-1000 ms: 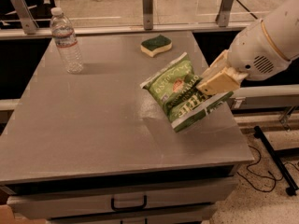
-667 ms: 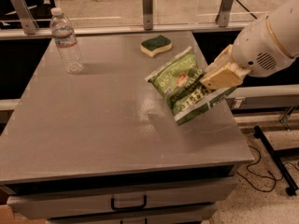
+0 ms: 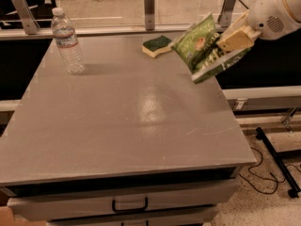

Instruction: Move green jalapeno chip bag near sponge

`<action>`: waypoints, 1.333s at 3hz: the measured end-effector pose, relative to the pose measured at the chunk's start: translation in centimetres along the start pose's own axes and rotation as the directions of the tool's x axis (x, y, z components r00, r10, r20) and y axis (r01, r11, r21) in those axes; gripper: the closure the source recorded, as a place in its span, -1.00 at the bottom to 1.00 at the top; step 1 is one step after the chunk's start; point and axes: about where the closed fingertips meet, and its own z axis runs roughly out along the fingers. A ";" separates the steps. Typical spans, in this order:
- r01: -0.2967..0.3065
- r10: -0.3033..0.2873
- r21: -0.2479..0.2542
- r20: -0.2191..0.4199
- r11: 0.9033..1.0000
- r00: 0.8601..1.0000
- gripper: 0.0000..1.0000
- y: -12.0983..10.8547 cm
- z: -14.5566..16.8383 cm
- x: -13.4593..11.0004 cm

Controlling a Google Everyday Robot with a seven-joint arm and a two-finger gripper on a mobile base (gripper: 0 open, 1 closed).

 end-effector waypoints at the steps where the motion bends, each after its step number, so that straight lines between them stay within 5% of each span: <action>1: -0.037 0.035 0.054 0.023 0.998 0.999 1.00 -6.5 2.4 -0.6; 3: -0.136 0.129 0.124 0.065 0.983 0.990 1.00 -14.7 8.7 -1.3; 4: -0.197 0.186 0.126 0.094 0.972 0.978 1.00 -16.5 11.7 -1.3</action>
Offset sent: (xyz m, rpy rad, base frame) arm 0.2015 -0.0298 0.0006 0.0846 -0.0796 -0.1674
